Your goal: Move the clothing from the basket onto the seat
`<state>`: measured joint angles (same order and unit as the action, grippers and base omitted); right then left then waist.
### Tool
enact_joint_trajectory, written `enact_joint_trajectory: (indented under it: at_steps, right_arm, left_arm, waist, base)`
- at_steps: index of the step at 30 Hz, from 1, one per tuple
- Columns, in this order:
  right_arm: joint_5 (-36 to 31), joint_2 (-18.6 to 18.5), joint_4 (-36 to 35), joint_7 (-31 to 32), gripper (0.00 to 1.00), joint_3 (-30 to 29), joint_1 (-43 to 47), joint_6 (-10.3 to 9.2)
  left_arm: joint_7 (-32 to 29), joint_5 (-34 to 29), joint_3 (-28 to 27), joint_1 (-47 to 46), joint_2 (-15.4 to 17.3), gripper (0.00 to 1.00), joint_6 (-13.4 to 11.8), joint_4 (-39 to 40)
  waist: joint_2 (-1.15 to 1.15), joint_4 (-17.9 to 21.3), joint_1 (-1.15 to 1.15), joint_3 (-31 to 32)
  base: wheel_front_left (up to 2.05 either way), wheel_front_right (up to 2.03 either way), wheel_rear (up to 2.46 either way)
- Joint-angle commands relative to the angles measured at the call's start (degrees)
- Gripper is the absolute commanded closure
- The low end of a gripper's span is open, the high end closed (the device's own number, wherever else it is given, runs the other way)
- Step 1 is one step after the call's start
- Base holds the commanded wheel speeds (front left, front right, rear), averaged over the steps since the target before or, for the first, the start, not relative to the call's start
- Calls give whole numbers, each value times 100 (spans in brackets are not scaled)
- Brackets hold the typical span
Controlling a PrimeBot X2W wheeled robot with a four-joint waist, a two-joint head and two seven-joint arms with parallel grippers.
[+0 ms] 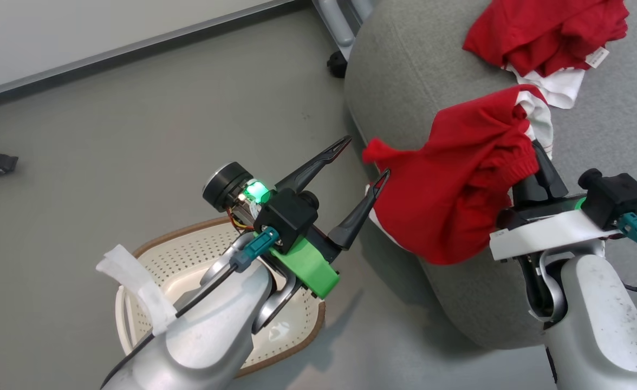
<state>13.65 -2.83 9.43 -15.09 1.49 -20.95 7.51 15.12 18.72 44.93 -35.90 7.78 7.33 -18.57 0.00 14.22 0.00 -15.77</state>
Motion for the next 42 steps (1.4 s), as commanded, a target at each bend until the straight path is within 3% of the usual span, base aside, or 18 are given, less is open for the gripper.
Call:
enact_joint_trajectory:
  at_steps: [1,11,24,33,42]
  right_arm:
    - [-35,-11,-61,-12,100,-71,69,-4]
    - [-107,-9,-224,-12,100,-667,272,-4]
    - [-51,-12,-274,-12,100,-792,194,-4]
    - [-409,-41,-417,-12,100,-1035,-829,-4]
    - [-430,-602,-288,-11,100,-1645,-2517,-4]
  left_arm:
    - [5,-8,12,-127,58,0,24,-11]
    - [4,-12,175,-222,150,0,23,-121]
    - [4,22,167,-227,219,0,-31,-125]
    - [-8,-48,170,-312,286,0,-74,-99]
    - [-104,-152,265,-614,350,0,-58,-2]
  waist:
    - [0,389,0,-197]
    - [0,887,0,-389]
    - [0,991,0,-480]
    - [0,893,0,-767]
    - [0,661,0,-1510]
  base:
    - [0,0,0]
    - [0,0,0]
    - [0,0,0]
    - [0,0,0]
    - [0,0,0]
